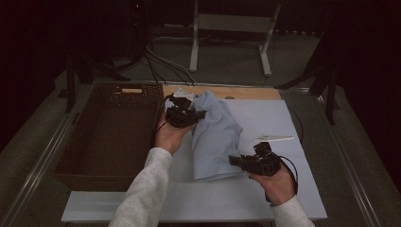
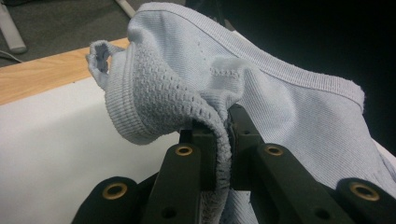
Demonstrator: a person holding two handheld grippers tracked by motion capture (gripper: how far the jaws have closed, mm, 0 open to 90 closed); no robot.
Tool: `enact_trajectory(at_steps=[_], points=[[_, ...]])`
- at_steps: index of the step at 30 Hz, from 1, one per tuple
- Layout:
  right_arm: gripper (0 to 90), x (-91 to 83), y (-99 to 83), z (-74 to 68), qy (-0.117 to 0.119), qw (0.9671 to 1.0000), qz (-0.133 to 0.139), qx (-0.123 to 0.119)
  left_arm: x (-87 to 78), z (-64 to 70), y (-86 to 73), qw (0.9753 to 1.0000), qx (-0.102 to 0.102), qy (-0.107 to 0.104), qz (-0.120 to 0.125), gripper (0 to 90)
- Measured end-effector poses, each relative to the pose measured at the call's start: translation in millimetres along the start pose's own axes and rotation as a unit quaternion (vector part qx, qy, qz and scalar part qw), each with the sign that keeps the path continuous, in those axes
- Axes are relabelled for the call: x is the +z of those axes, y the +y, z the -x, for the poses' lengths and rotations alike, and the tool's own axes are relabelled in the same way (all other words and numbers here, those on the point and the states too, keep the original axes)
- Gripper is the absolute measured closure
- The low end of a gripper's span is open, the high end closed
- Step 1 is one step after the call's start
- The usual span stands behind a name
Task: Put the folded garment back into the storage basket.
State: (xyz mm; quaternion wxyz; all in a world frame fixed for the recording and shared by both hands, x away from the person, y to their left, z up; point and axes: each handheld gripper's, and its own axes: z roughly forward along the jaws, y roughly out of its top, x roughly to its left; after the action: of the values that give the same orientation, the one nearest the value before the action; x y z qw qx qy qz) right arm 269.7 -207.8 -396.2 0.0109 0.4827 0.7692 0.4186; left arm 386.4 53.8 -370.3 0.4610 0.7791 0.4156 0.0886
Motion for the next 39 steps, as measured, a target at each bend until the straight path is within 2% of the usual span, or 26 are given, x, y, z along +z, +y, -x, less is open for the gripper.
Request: enact_trajectory(at_steps=[9,28,39], points=[[78.2,6.3,7.9,-6.1,0.005,1.0,-0.002,-0.005,-3.6,-7.5,1.2,0.9999,-0.01,-0.001,0.003,84.3],[78.2,15.5,18.5,-11.9,0.019,0.9998,0.0,-0.005,-14.3,-13.9,8.9,0.9999,-0.008,0.01,0.005,84.2],[78.2,25.1,28.3,-18.3,0.023,0.9997,-0.003,-0.009,-21.4,-22.9,11.5,0.9998,-0.013,0.015,0.007,84.2]])
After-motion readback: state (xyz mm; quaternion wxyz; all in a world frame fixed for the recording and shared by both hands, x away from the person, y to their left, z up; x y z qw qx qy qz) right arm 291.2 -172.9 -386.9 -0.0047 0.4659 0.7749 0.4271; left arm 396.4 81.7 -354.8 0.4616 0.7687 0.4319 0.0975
